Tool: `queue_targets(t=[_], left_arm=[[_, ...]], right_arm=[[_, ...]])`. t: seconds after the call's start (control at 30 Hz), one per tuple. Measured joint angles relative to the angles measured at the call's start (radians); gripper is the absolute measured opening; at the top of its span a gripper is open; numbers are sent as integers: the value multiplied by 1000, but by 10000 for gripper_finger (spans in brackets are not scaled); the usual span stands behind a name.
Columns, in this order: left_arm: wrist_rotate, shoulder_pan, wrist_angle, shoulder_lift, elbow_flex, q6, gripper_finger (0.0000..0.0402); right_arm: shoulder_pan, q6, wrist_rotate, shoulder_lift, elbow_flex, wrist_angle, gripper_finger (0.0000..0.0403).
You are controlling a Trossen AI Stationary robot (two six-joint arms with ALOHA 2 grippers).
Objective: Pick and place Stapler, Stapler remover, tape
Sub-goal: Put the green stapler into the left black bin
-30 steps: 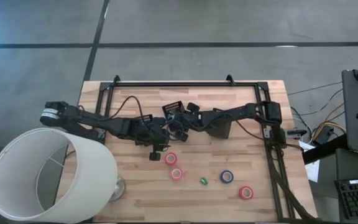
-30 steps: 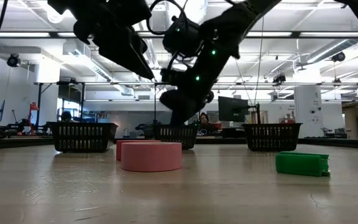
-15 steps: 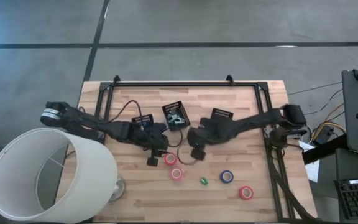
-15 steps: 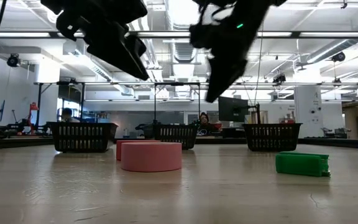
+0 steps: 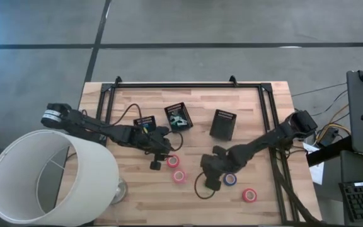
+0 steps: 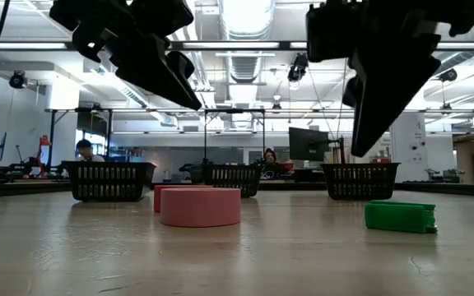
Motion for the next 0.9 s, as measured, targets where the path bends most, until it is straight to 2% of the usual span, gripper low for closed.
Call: queue_targets(t=[0.13,0.33,0.57,0.7,0.9], left_arm=[[0,0,12,0,0,-1,138],[0,0,10,0,0,-5,138],[0,0,9,0,0,-5,138],[0,0,9,0,0,-5,138],[0,0,9,0,0,-5,138]], right_arm=[[29,42,-21,1,-26,27,145],[65,79,-56,1,-72,157,151],[109,28,-38,1,-118,250,149],[118,37,-24,10,-148,251,151],[122,46,-21,52,-164,363,149]])
